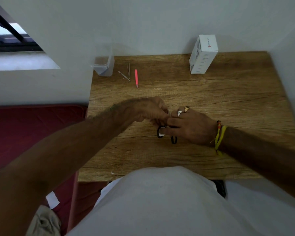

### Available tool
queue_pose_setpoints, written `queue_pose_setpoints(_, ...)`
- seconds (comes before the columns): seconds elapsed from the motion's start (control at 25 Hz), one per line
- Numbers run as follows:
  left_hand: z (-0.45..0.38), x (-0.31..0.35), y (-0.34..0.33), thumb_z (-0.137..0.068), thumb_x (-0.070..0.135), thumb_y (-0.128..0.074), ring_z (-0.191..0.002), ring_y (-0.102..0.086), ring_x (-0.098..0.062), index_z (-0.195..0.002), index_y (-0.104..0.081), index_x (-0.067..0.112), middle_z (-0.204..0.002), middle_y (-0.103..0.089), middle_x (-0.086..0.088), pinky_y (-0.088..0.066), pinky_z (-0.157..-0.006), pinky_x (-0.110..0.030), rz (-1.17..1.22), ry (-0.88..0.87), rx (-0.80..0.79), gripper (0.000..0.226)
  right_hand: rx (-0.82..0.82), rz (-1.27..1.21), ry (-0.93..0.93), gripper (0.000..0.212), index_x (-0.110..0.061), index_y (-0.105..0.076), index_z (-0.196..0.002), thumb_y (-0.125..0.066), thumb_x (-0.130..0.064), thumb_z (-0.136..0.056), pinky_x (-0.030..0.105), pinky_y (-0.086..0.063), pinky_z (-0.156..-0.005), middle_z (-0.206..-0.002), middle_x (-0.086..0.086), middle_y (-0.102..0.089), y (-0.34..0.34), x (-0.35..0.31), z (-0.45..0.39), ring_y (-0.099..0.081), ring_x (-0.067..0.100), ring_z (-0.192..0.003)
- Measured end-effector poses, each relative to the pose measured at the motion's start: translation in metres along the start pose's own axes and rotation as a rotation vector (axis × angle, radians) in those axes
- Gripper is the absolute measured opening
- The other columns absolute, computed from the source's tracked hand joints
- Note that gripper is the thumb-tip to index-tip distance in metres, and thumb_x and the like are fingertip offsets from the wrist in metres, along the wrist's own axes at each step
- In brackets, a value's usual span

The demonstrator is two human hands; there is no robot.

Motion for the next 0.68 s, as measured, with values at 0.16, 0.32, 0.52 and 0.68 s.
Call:
queue_pose_setpoints(0.16,0.002,-0.001,-0.001,-0.085,0.007,-0.076,-0.072,-0.069,-0.016,-0.106,-0.07,-0.005,-0.084,-0.071,-0.01,-0.056,-0.059,-0.023,0.015,0.063,-0.094,0.024,-0.015,0.062,0.11,0.037,-0.019,-0.066,-0.123,-0.047,-0.01,-0.092,0.039,-0.054,-0.06,-0.097,0.009,-0.065,0.005,0.007,-0.004,-0.063,0.029,-0.076)
queue_pose_setpoints(0.32,0.007,-0.005,-0.001,-0.084,0.005,-0.075,-0.065,-0.069,-0.013,-0.094,-0.071,0.0,-0.073,-0.071,-0.007,-0.054,-0.054,-0.022,0.07,0.044,0.006,0.011,-0.014,-0.008,0.003,0.04,-0.018,-0.073,-0.113,-0.043,-0.015,-0.086,0.036,-0.054,-0.059,-0.089,0.006,-0.069,0.005,0.001,-0.005,-0.065,0.027,-0.072)
queue_pose_setpoints(0.52,0.01,-0.025,-0.012,-0.078,-0.006,-0.073,-0.061,-0.069,-0.014,-0.088,-0.071,-0.006,-0.07,-0.072,-0.01,-0.056,-0.053,-0.025,0.243,-0.035,0.251,0.01,-0.019,-0.255,-0.282,0.038,-0.014,-0.073,-0.108,-0.044,-0.02,-0.085,0.037,-0.054,-0.056,-0.089,0.006,-0.072,-0.01,-0.025,0.012,-0.067,0.03,-0.068)
queue_pose_setpoints(0.68,0.015,-0.035,-0.017,-0.078,-0.008,-0.073,-0.061,-0.068,-0.017,-0.085,-0.07,-0.003,-0.074,-0.071,-0.014,-0.055,-0.051,-0.025,0.373,-0.074,0.417,0.009,-0.034,-0.607,-0.734,0.037,-0.02,-0.073,-0.114,-0.044,-0.032,-0.093,0.037,-0.056,-0.075,-0.104,0.001,-0.075,-0.018,-0.041,0.019,-0.07,0.022,-0.091)
Point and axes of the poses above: each hand's wrist, its own z-axis away from the middle knuckle, its own y-axis out of the back of the hand, x = y × z, the point moved 3 cm from there along -z, towards the middle knuckle
